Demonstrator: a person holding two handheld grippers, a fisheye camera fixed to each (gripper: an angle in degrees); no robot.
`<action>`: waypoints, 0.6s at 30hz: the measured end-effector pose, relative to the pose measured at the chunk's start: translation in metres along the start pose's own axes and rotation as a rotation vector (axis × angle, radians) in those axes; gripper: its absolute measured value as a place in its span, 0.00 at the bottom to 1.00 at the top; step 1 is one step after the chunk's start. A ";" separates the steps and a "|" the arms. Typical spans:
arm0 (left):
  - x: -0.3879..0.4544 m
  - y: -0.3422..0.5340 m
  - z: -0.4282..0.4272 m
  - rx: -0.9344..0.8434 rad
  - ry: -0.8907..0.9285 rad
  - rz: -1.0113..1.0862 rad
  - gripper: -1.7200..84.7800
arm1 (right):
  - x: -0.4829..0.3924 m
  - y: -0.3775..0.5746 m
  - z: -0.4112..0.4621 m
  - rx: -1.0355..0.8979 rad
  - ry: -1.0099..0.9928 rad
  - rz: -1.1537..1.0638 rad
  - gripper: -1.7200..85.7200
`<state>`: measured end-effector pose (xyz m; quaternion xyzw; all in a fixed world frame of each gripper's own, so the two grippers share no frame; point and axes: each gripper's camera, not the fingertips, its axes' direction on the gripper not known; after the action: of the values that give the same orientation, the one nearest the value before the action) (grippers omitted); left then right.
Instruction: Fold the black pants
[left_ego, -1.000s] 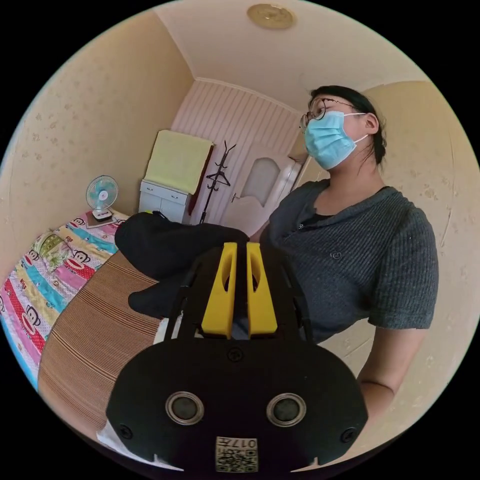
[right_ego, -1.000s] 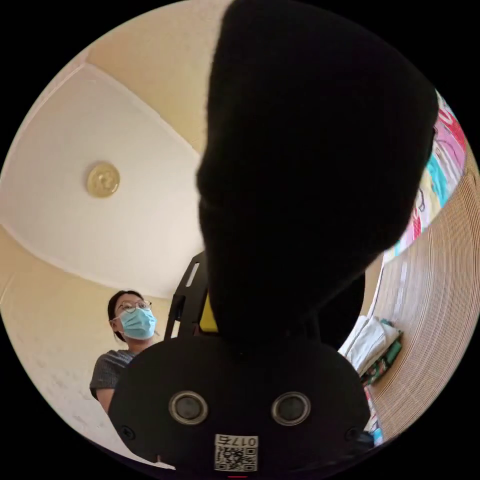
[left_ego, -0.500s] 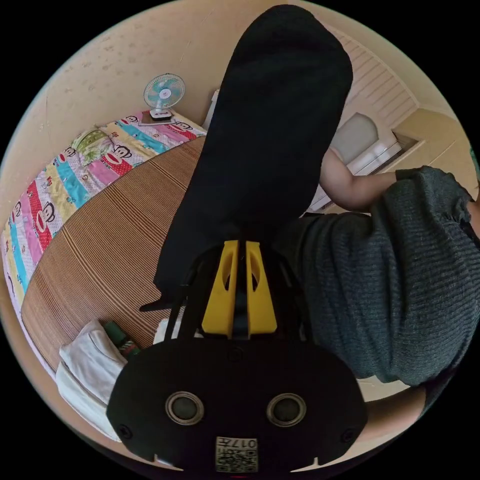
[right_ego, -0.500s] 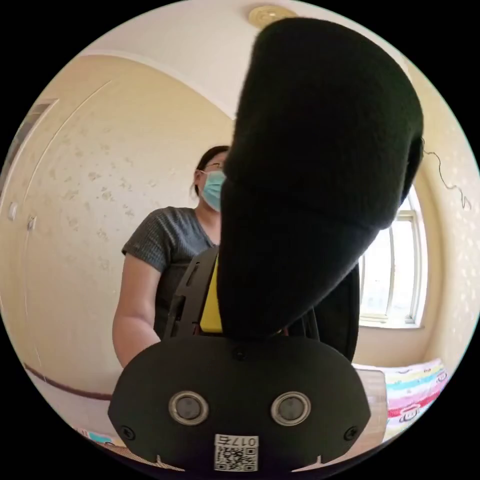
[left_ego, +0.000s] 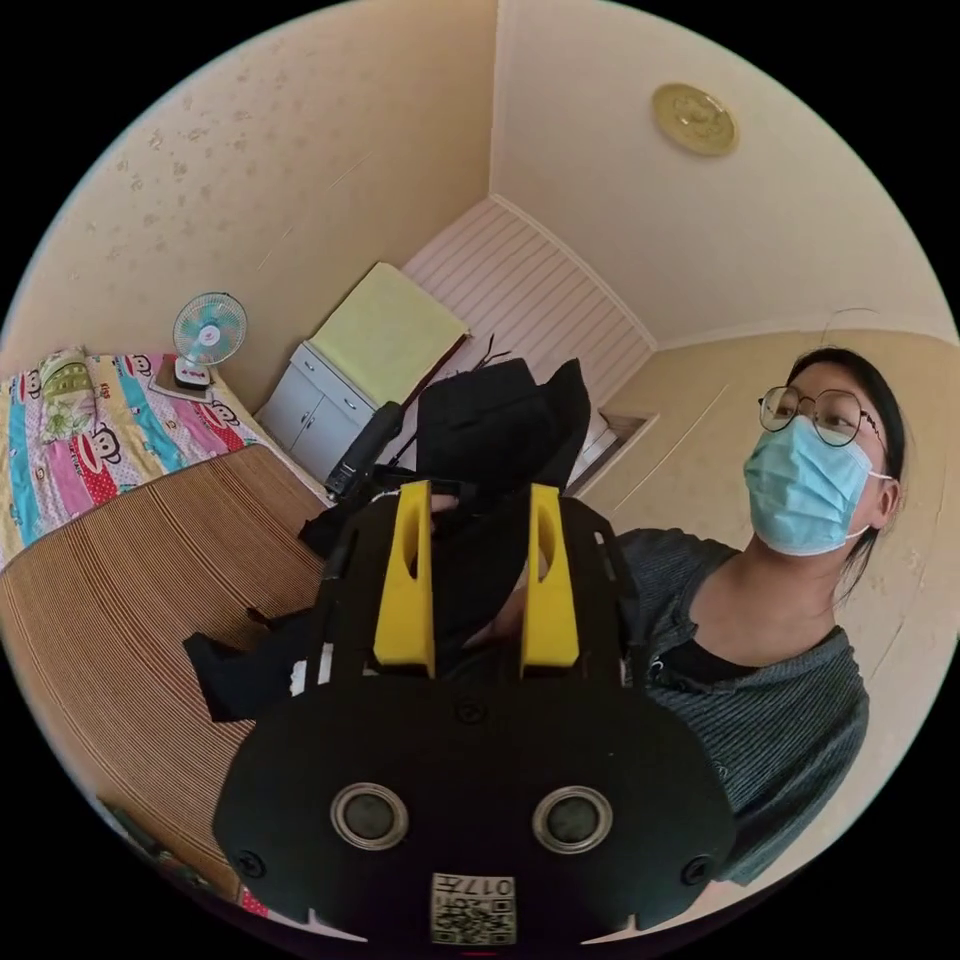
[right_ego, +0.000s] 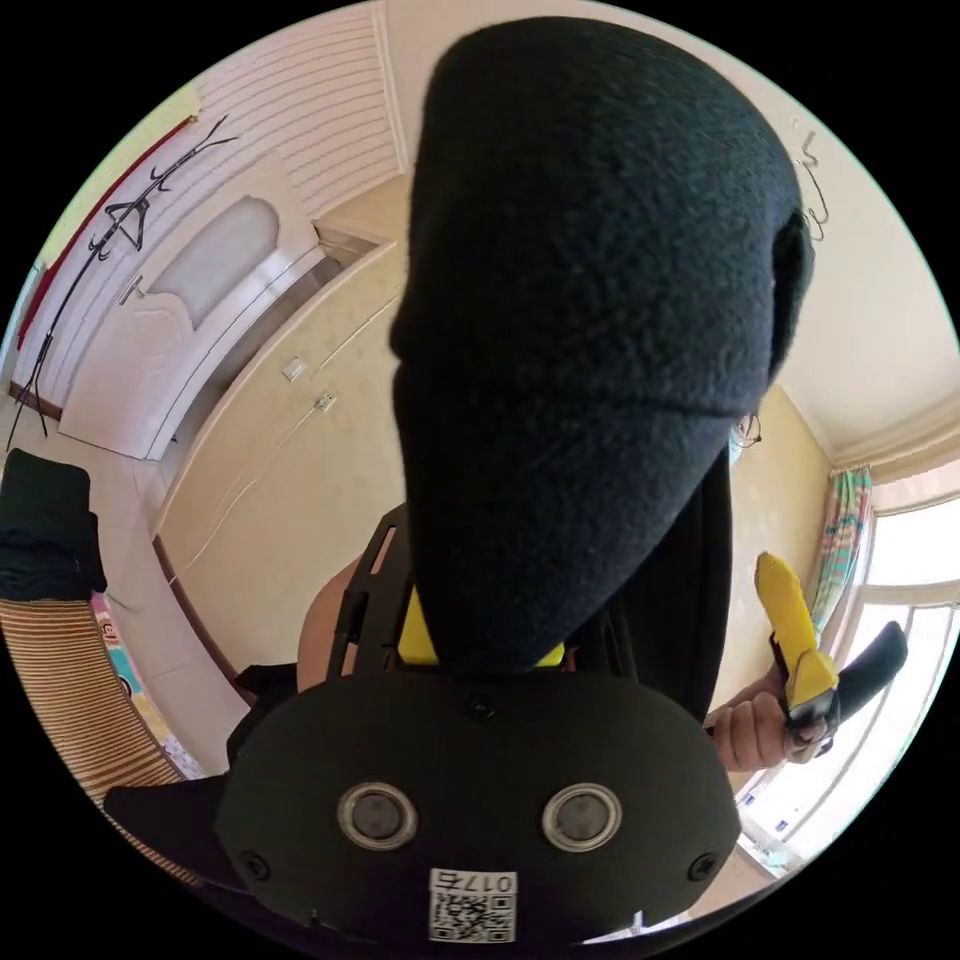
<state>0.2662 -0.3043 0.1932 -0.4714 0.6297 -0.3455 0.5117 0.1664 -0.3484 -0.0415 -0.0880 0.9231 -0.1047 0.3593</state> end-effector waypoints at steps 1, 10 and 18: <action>-0.001 -0.005 0.004 -0.011 0.007 -0.008 0.19 | 0.004 0.004 0.002 0.002 -0.011 0.020 0.11; -0.028 -0.011 -0.001 0.037 0.171 -0.124 0.22 | 0.043 0.056 0.039 -0.082 0.010 0.323 0.14; -0.040 0.019 -0.027 0.075 0.173 -0.176 0.23 | 0.043 0.103 0.049 -0.073 0.128 0.450 0.16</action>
<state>0.2364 -0.2619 0.1953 -0.4739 0.6144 -0.4518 0.4403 0.1596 -0.2657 -0.1306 0.1138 0.9436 0.0060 0.3108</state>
